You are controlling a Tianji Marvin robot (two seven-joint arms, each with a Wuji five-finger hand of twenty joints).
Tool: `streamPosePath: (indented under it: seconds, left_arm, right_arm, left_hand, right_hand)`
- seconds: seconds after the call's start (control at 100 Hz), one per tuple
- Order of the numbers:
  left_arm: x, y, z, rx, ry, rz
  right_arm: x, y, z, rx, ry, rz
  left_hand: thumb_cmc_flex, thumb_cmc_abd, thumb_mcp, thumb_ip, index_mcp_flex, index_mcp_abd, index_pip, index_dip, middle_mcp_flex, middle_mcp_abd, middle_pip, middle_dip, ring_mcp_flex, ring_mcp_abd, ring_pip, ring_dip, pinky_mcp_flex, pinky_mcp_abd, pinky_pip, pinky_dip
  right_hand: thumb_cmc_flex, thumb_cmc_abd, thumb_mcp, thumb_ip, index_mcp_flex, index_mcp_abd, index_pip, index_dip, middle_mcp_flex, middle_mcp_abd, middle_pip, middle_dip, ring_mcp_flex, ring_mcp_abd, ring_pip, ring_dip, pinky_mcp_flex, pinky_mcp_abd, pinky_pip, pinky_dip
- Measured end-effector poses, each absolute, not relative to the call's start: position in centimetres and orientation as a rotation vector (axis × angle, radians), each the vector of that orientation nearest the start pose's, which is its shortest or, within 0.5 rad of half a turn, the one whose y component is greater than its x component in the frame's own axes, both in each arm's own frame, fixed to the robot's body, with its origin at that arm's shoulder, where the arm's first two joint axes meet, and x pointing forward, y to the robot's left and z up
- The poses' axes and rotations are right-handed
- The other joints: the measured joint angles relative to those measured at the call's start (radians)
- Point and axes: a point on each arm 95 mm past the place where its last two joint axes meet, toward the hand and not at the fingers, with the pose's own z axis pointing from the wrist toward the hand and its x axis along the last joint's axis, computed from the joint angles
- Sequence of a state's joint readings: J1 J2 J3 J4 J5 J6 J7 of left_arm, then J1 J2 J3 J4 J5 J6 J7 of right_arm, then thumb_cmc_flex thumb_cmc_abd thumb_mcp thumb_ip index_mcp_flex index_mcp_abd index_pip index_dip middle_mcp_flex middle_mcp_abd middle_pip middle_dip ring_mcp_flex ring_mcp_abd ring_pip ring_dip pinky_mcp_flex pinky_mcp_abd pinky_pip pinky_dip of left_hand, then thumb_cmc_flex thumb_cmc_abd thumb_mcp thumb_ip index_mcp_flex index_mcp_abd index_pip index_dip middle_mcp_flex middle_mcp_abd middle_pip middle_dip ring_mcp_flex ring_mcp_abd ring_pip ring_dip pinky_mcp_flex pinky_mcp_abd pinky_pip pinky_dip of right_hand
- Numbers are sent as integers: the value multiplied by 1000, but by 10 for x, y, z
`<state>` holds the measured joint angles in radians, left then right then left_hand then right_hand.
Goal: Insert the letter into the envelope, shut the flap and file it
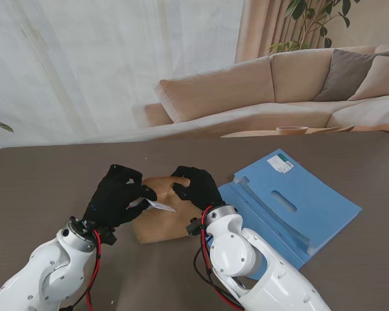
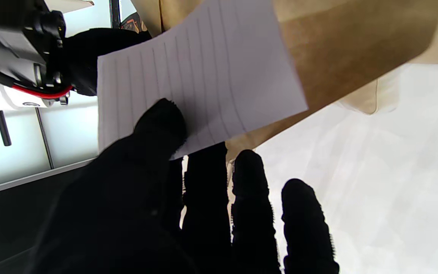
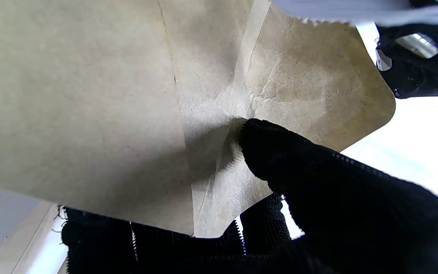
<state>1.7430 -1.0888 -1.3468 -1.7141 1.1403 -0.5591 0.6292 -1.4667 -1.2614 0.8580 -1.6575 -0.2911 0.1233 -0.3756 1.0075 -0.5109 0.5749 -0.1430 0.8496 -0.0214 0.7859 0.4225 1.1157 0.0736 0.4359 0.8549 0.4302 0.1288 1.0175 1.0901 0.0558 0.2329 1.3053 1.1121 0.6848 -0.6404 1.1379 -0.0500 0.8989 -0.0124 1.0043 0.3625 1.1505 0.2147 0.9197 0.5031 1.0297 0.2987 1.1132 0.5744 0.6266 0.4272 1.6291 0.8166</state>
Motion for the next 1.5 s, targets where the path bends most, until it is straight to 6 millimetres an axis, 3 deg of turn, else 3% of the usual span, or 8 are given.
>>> streamPosePath:
  seconds: [0.31,0.73,0.92,1.22,1.37,1.5]
  left_arm:
    - [337,-5,-273,-483,1250,-2133]
    - [342,-1,-277,-564,1262,-2059]
    - [341,0,-279,-749,1217,-2126]
    - [337,-4,-278,-724,1163,-2155]
    - [337,-2,-277,-717,1150,-2165]
    - [336,1,-273,-725,1161,-2158]
  right_arm:
    - [374,153,-295,-2042,-1026,-2446]
    - [373,153,-294,-2041,-1027,-2447]
    - [374,154,-295,-2049,-1002,-2429]
    - [376,156,-297,-2069,-910,-2328]
    - [376,156,-297,-2066,-927,-2344]
    - [376,155,-297,-2066,-928,-2349]
  left_hand:
    - [-13,-1,0,-6,0,-24,0,0,0,-16,-11,-12,0,-18,-4,-7,3,-12,0,-10]
    - [-13,-1,2,-7,0,-24,0,0,0,-16,-11,-12,0,-18,-4,-8,3,-12,0,-12]
    - [-13,-1,2,-7,0,-24,0,0,0,-15,-12,-12,0,-15,-4,-8,3,-12,0,-12]
    - [-13,-1,2,-7,0,-24,0,-8,-1,-13,-12,4,-27,-15,22,-8,-3,-24,0,-12]
    - [-13,-1,2,-7,0,-24,1,-10,-203,27,230,189,-139,-33,75,65,-75,-51,0,3]
    - [-12,-1,-4,-7,0,-24,1,-10,-264,48,415,273,-151,-33,98,145,-103,-51,-1,29]
  right_hand:
    - [0,-1,0,0,1,0,0,0,0,0,0,0,0,0,0,0,0,0,0,0]
    - [0,-1,0,0,1,1,0,0,0,0,0,0,0,0,0,0,0,0,0,10]
    - [0,-1,0,0,1,1,0,0,0,0,0,0,0,0,0,0,7,0,0,10]
    - [0,-1,9,0,1,11,0,10,0,6,12,1,0,10,13,0,8,2,0,10]
    - [0,-1,9,0,1,11,0,12,0,7,13,3,0,10,13,0,8,2,7,10]
    - [0,-1,9,0,1,11,0,12,0,7,12,6,0,10,14,0,8,3,9,11]
